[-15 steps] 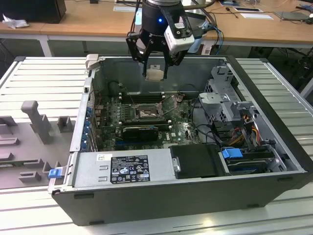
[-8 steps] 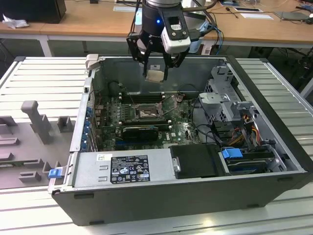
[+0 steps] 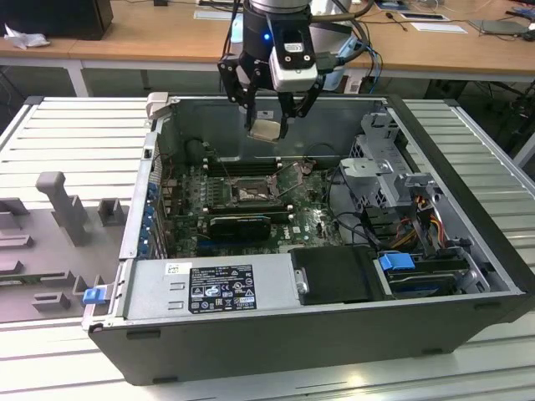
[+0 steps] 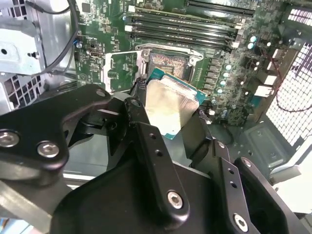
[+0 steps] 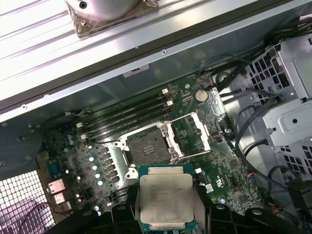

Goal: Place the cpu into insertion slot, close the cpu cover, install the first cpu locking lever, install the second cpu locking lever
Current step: 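Place the cpu into insertion slot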

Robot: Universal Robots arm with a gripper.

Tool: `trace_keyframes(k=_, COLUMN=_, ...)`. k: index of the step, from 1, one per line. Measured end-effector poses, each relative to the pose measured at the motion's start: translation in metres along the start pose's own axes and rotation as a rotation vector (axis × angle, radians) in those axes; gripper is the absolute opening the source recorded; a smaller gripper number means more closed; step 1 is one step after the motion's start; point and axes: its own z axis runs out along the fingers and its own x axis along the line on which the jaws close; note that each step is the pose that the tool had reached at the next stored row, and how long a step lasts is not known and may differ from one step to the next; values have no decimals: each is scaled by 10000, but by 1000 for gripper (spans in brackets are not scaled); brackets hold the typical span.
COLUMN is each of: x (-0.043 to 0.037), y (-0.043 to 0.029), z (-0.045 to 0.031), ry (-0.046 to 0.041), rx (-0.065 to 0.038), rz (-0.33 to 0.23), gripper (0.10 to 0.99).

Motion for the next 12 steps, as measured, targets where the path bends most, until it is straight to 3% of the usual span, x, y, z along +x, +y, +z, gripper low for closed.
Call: trace_keyframes(k=12, x=0, y=-1, z=7, ry=-80, rx=-18, rz=1090, gripper=529)
